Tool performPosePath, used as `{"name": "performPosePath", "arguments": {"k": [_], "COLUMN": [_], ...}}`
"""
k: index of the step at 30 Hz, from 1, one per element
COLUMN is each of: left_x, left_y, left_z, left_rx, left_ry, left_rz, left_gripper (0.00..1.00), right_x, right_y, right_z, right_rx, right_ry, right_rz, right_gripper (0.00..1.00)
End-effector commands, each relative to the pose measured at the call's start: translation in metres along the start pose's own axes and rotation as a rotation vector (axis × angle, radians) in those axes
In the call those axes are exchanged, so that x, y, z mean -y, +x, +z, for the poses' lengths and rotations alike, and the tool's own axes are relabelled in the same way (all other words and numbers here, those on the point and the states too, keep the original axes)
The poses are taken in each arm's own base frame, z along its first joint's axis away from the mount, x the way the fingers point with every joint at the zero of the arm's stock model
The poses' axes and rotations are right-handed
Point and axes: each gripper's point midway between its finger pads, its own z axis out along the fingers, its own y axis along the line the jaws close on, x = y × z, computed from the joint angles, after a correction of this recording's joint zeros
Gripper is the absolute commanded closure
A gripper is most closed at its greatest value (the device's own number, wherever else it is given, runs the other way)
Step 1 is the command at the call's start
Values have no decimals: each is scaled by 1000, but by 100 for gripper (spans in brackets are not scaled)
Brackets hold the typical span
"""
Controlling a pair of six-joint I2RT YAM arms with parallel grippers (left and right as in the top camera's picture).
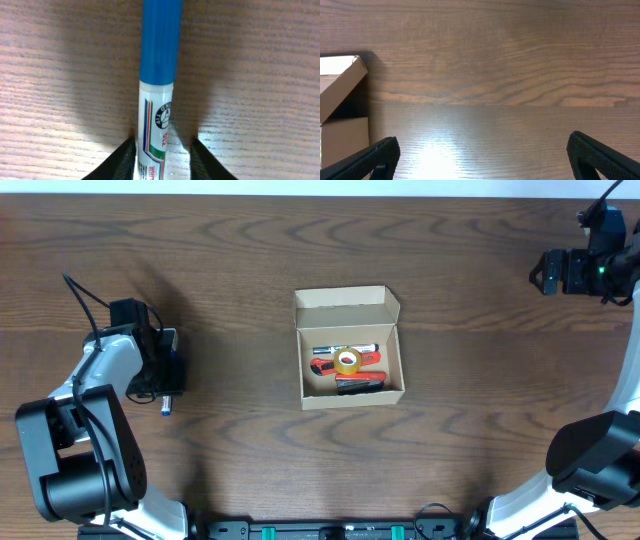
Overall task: Pack container
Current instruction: 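Move the left gripper to the blue marker and grasp it, then carry the blue marker with the left gripper into the box and release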
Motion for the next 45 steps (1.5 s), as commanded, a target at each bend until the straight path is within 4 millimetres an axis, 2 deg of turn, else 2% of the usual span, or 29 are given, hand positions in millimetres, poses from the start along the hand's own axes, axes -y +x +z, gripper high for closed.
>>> {"name": "performPosePath", "arguments": {"k": [1, 5, 8, 13, 17, 21, 25, 29, 32, 35, 38, 40, 45], "left_x": [1, 1, 2, 7, 30, 54, 77, 114, 157, 198, 235, 255, 297], "left_y": [12, 12, 12, 15, 12, 0, -17, -39, -52, -53, -49, -46, -25], "left_z": [12, 12, 12, 11, 6, -13, -52, -109, -149, -176, -194, -198, -196], "left_rx": [-57, -56, -59, -72, -58, 7, 110, 260, 375, 439, 503, 539, 573], "left_ry": [13, 13, 18, 42, 176, 301, 346, 341, 336, 320, 292, 253, 217], "left_rz": [-30, -48, -57, -142, -149, -111, 5, 222, 468, 695, 889, 996, 1275], "left_gripper": [70, 77, 94, 94, 94, 94, 94, 94, 94, 94, 94, 94, 94], "right_x": [0, 0, 0, 0, 0, 0, 0, 0, 0, 0, 0, 0, -1], "right_y": [1, 1, 1, 1, 1, 1, 1, 0, 0, 0, 0, 1, 1], "right_z": [-8, -8, -8, -8, -8, -9, -8, -9, -9, -9, -8, -8, -8], "right_rx": [13, 13, 13, 13, 13, 13, 13, 14, 14, 16, 14, 12, 12], "right_ry": [7, 6, 7, 7, 7, 8, 7, 8, 8, 8, 8, 6, 4], "right_rz": [7, 7, 7, 7, 7, 7, 7, 7, 7, 7, 7, 8, 8], "right_gripper": [1, 1, 1, 1, 1, 1, 1, 1, 1, 1, 1, 1, 1]}}
